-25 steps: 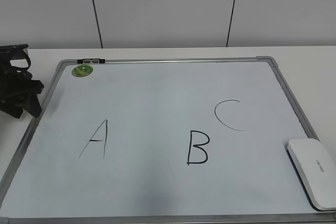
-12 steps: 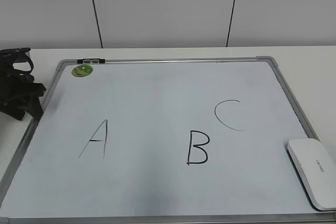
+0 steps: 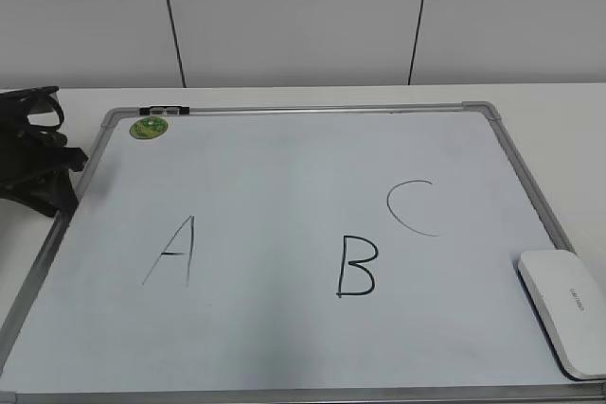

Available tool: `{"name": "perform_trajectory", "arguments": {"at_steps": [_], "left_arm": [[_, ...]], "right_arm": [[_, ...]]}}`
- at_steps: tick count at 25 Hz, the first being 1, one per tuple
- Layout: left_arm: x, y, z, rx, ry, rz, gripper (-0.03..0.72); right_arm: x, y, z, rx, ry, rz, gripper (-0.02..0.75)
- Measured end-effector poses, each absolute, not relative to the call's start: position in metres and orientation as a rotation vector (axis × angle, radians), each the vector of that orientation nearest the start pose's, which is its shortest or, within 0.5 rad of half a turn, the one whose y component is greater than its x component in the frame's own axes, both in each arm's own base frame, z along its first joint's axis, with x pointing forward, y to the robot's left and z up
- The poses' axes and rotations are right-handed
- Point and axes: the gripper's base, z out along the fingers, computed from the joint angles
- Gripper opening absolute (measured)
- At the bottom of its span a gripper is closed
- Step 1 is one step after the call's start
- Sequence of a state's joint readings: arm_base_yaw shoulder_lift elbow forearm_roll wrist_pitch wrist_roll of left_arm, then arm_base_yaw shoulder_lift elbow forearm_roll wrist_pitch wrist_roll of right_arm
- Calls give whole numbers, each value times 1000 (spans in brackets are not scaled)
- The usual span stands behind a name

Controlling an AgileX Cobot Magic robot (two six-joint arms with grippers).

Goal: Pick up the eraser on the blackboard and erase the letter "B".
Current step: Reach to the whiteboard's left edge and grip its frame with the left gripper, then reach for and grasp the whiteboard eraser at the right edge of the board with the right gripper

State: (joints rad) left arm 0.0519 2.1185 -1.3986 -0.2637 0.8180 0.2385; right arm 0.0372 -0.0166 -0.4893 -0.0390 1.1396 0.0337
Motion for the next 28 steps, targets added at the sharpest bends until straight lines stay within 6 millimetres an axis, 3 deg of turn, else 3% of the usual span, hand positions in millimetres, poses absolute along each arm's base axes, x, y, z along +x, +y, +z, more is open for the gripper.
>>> {"name": "perform_trajectory", "arguments": {"at_steps": [7,15,19,24,28], "left_arm": [[408,2,126,7,2985,-305,38],[408,2,125,3,2992,-311,34],[408,2,126,3,2990,-311,34],[408,2,125,4,2996,-313,34],[408,2,125,4,3000,-315,34]], "right_arm": [[-10,-4,268,0,2117,-5,587],[-10,-3,270,0,2109,-2,587],[-13,-3,287,0,2079,7,587],[21,-1,314,-4,2131,7,587],[58,4,319,1,2180,65,587]]}}
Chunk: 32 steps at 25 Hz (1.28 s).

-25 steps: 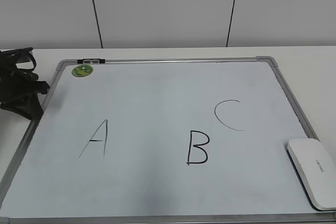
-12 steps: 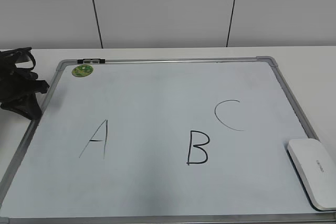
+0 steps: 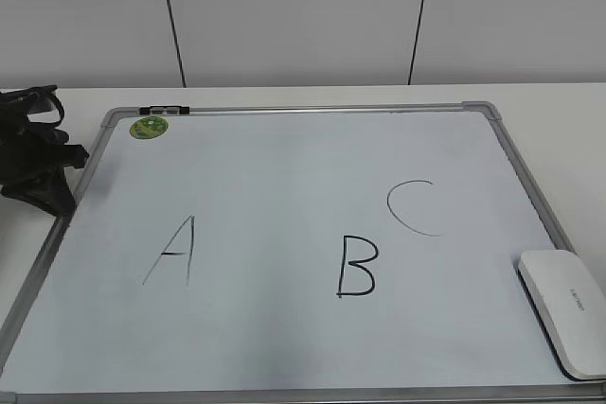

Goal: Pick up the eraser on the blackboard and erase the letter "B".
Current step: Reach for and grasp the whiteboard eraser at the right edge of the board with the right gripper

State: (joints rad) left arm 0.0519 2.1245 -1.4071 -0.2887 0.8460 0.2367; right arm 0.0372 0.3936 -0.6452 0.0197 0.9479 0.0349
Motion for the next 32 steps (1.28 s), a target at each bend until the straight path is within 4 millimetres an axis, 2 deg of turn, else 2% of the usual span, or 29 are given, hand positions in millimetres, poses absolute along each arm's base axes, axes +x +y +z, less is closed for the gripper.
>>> {"name": "perform_trajectory", "arguments": {"at_steps": [3,8,16,26,32], "left_arm": [[408,2,125,4,3000,-316,34],[408,2,125,2,3000,-318,33],[408,1,125,-2,3000,-324,32],[408,1,125,-2,3000,-324,32],[407,1,125,-2,3001,-324,32]], "right_arm": [[83,9,316,-48,2315,104,587],[129,14,298,-92,2585,141,587],[193,15,250,-78,2815,131,587],[241,23,199,-164,2892,85,623],[261,24,169,-171,2983,76,629]]}}
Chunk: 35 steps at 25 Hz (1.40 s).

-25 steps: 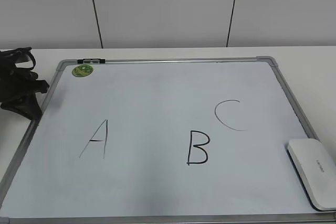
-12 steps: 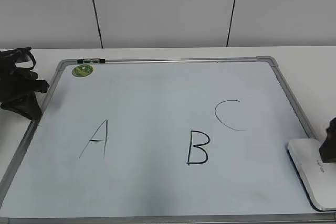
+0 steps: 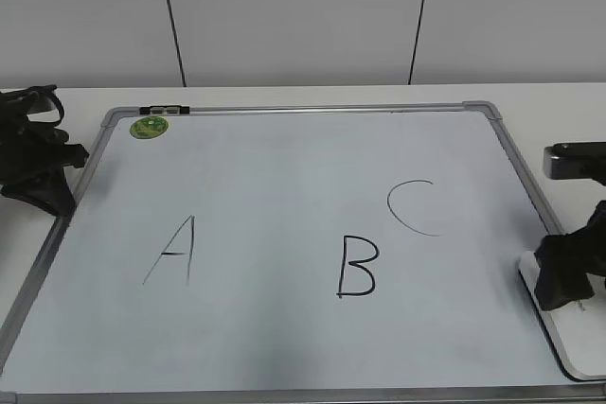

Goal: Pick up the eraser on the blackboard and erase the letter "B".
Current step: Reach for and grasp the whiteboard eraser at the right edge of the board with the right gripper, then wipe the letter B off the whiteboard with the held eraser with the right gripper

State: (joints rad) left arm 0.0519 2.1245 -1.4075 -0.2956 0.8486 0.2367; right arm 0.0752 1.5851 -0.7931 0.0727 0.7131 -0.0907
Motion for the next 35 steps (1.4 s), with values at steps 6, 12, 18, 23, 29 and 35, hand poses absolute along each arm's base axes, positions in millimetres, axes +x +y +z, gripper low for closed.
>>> {"name": "perform_trajectory", "arguments": {"at_steps": [6,12,18,23,29,35], "left_arm": [[407,1,125,-2,3001,-324,32],[407,1,125,-2,3001,-324,32],[407,1,125,-1,3002,-325,32],[407,1,125,-1,3002,-325,32],[407,1,125,-1,3002,-325,32],[407,1,125,-1,3002,-325,32]], "right_arm": [[266,24,146,-171,3050,74,629],[268,24,143,-138,3062,74,531],[273,25,160,-143,3050,80,526],[286,43,206,-252,2958,102,526],[303,101,243,-520,2868,147,526],[321,153,238,-730,2866,161,526]]}}
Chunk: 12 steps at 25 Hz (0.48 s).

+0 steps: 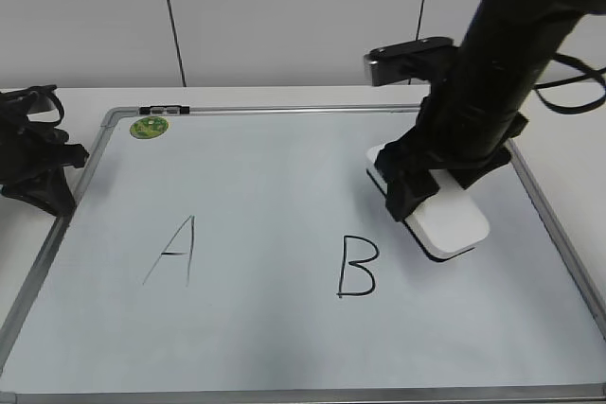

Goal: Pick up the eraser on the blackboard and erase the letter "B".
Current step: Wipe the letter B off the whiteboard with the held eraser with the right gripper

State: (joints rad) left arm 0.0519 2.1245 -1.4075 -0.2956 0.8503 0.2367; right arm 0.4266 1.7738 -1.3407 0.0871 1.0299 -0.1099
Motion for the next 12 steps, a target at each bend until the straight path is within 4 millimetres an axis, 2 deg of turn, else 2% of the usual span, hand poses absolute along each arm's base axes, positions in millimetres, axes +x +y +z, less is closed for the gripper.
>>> {"name": "perform_trajectory", "arguments": {"at_steps": [5,8,12], "left_arm": [[407,1,125,-1,3002,-325,32],[407,1,125,-1,3002,-325,32],[408,1,125,-1,3001,-324,32]], "right_arm": [[333,182,209,-897,2897,146,525],[337,189,185,-970,2933,145,526],[343,192,165,-1016,2954,136,526]]}}
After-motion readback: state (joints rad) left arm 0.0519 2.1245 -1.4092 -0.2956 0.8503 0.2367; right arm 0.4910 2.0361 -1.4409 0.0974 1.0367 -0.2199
